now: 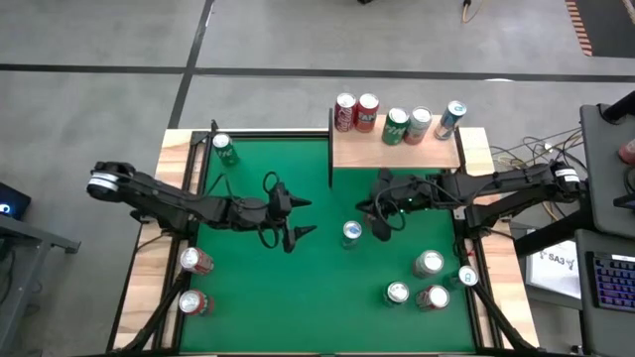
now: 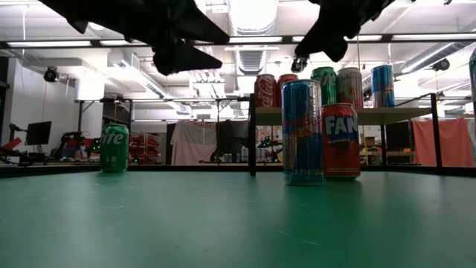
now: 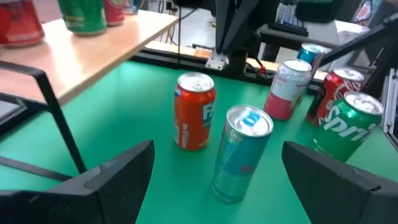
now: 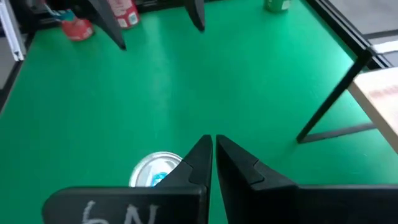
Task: Place canned beverage on shelf
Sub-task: Put the right red soda can on the shelf aligned with the other red soda can
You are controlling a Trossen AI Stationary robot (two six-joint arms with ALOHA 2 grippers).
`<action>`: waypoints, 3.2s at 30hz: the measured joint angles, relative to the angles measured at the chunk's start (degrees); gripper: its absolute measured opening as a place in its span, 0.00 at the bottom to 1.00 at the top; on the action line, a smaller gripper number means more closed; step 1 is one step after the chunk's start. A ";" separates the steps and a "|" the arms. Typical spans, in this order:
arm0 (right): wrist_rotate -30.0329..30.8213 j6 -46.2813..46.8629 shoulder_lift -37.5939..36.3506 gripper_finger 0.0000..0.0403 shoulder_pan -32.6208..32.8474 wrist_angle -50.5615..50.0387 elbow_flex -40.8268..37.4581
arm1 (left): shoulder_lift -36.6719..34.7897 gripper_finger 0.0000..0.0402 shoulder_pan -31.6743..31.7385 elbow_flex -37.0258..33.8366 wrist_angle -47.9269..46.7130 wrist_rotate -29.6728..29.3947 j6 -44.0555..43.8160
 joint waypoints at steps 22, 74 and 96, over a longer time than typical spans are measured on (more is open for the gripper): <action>0.65 3.68 1.52 0.03 0.29 4.53 -0.08 | -3.95 0.84 -8.04 0.00 -13.75 9.11 -32.80; -0.15 50.08 18.43 0.61 -1.84 -57.57 32.04 | -17.57 0.84 -3.25 0.00 -11.19 -24.89 30.29; -2.60 49.64 31.27 0.88 -7.25 -59.73 33.27 | -18.05 0.84 -1.98 0.00 -11.80 -24.92 34.25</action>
